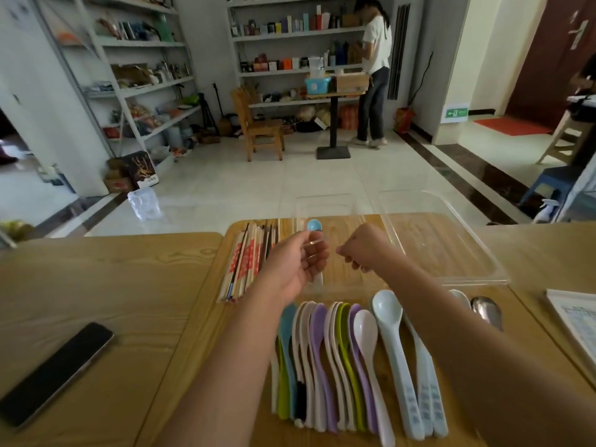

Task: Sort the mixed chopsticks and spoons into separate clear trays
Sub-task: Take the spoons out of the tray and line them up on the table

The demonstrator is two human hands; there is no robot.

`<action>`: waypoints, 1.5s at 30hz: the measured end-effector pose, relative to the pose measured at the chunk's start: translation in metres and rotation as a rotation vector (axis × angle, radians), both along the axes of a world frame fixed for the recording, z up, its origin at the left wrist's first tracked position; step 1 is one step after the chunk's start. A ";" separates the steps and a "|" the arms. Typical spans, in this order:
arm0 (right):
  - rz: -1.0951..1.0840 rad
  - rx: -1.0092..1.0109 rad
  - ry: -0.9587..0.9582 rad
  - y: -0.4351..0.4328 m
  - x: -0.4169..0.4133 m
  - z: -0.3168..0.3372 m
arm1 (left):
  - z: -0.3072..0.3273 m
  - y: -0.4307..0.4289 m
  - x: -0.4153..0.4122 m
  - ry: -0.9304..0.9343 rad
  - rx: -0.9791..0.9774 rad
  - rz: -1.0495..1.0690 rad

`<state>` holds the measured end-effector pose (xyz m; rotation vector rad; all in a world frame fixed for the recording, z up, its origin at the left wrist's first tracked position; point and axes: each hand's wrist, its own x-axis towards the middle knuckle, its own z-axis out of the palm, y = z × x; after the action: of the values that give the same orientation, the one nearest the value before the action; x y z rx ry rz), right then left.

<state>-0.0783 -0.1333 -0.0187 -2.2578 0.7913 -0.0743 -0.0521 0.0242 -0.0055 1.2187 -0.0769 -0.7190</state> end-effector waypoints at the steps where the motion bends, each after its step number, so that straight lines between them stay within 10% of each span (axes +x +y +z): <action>1: 0.005 -0.007 0.013 0.003 0.010 -0.002 | 0.000 0.001 0.007 -0.008 0.011 0.007; 19: 0.051 -0.271 0.074 0.021 0.081 -0.055 | -0.019 0.015 0.047 -0.005 0.049 0.029; 45: -0.184 0.192 -0.221 -0.035 -0.066 0.041 | 0.024 -0.015 -0.067 -0.031 -0.106 -0.107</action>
<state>-0.1440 -0.1686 0.0224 -1.9527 0.8459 -0.3154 -0.1193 0.0088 0.0182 1.1310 -0.2045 -0.7795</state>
